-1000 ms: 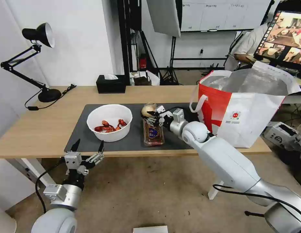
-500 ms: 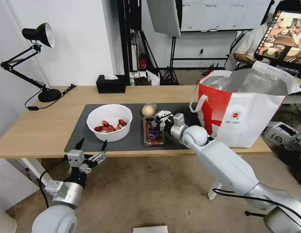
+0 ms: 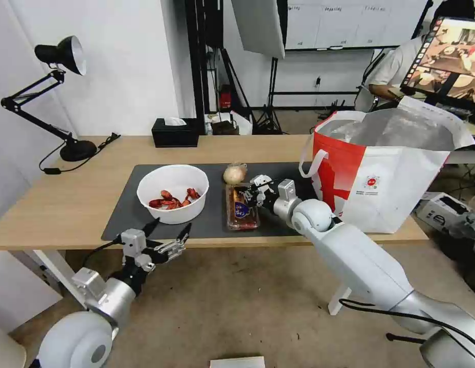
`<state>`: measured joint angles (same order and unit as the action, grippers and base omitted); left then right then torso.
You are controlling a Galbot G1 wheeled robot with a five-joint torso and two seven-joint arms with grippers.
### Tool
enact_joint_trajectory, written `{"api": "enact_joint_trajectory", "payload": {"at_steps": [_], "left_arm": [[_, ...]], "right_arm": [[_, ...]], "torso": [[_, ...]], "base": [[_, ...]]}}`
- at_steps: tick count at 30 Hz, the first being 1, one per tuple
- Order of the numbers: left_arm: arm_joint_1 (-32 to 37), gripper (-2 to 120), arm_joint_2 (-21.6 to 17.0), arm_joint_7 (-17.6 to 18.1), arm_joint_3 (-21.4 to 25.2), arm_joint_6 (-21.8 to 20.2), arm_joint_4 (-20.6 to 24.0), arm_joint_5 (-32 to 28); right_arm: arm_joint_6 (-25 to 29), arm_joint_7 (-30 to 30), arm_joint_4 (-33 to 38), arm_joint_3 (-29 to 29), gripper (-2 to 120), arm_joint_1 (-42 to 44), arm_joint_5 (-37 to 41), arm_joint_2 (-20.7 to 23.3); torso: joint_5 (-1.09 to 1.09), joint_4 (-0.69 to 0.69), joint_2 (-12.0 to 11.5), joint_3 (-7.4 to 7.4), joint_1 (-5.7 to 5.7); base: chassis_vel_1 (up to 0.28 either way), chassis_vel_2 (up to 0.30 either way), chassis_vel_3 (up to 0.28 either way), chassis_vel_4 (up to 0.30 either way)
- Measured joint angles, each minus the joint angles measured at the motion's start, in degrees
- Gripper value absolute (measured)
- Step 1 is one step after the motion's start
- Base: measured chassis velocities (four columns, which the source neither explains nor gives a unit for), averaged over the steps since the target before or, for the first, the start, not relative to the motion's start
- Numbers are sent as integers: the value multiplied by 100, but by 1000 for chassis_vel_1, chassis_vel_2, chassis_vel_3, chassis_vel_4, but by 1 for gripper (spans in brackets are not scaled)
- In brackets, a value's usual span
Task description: Pick up the trash from the table and place it into the takeout bag.
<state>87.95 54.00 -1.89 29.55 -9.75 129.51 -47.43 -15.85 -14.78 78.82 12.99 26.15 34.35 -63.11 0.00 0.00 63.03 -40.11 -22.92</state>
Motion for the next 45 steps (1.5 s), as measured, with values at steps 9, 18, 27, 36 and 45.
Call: {"api": "enact_joint_trajectory", "payload": {"at_steps": [9,18,27,36,45], "left_arm": [[-799,100,-386,359,-588,-747,-102,-1314],[-1620,100,-591,843,-1051,-1016,-484,-2370],[-2222,100,-549,913,-1445,-1216,-914,-3074],[-2788,100,-323,921,-1762,-1382,-1367,-3427],[-3156,100,-147,962,-2000,-1428,-1743,-3539]], "right_arm": [[2,-31,-92,19,0,-39,-2,18],[2,-59,-100,49,0,-94,5,28],[2,-67,-54,82,0,-96,12,52],[-12,-61,-12,119,0,-116,43,123],[-17,-61,34,126,0,-170,118,201]], "torso": [[0,0,0,0,0],[0,0,0,0,0],[0,1,0,0,0],[0,0,0,0,-1],[0,0,0,0,-1]], "base": [[0,0,0,0],[0,0,0,0],[0,0,0,0],[0,0,0,0],[0,0,0,0]]}}
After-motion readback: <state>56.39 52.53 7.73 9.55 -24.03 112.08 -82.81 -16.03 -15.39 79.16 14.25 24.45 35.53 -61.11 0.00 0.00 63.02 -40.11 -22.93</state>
